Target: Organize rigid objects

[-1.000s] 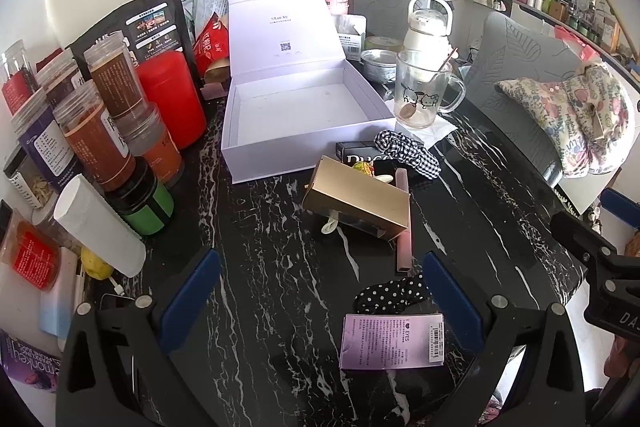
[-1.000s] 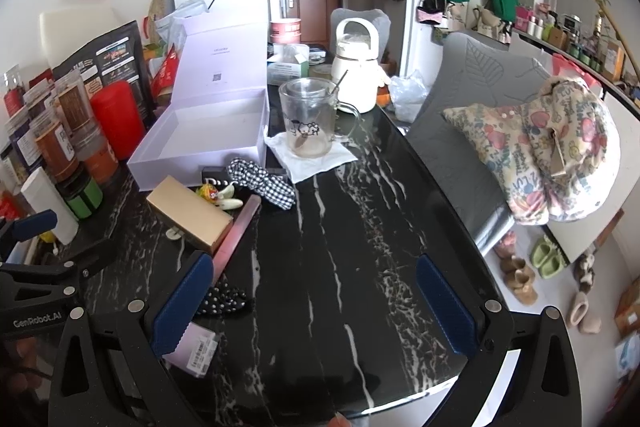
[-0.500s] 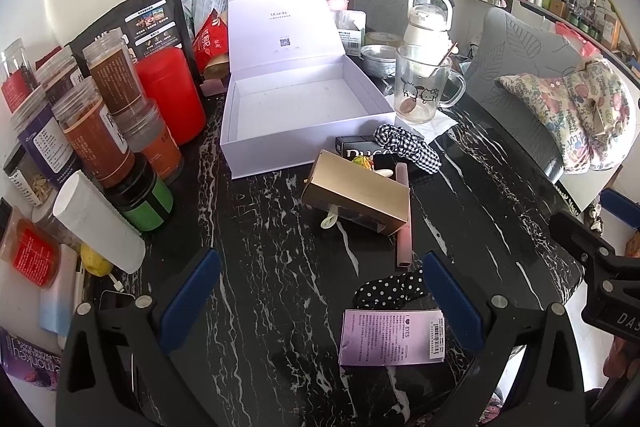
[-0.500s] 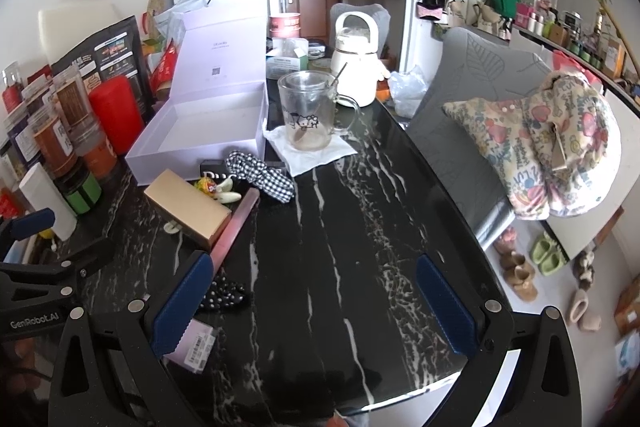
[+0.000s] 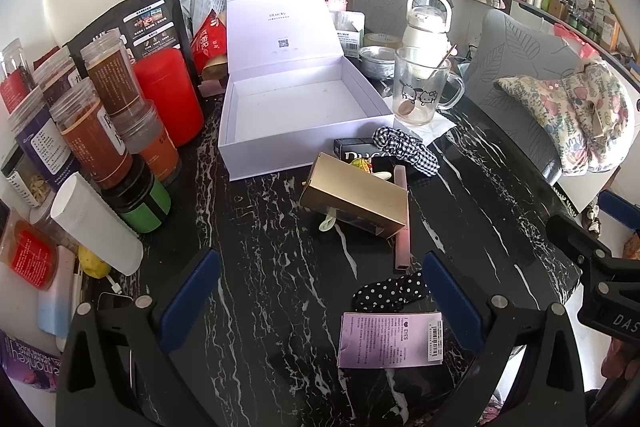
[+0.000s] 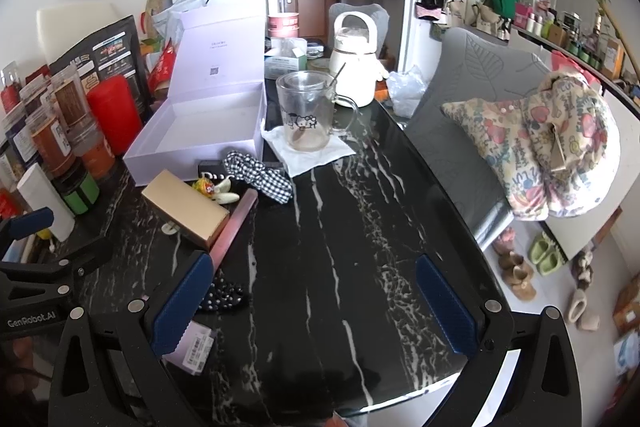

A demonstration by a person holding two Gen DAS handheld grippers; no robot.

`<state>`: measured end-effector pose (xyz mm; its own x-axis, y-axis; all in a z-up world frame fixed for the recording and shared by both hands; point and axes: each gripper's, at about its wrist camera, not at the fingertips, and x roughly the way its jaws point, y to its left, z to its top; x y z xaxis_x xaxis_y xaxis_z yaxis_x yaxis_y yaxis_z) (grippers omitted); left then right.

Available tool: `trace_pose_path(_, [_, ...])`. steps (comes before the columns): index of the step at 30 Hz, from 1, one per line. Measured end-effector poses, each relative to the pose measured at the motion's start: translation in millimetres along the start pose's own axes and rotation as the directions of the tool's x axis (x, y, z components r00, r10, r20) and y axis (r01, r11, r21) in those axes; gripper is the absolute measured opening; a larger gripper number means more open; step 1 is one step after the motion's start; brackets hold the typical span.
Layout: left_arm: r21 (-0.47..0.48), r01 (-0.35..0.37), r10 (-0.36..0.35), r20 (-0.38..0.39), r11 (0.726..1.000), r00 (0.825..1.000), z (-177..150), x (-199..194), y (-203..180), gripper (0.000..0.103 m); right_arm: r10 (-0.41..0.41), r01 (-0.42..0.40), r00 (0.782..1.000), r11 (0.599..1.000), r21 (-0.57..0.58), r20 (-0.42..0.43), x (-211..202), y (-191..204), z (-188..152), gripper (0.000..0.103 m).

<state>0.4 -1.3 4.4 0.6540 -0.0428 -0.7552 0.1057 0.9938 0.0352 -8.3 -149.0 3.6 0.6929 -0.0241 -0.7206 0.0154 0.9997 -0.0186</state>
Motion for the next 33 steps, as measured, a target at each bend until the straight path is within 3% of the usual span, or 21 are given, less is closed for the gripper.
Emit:
trace_pose_path(18, [-0.001,0.009,-0.009,0.002,1.000,1.000,0,-1,-2,0.103,-0.002,0.002,1.000,1.000,-0.004,-0.004,1,1,0,0.103])
trace_pose_path(33, [0.005,0.065,-0.065,-0.033,0.998,0.997,-31,-1,-13,0.103,0.032,-0.031,0.999,0.999,0.010,-0.016,-4,-5,-27,0.103])
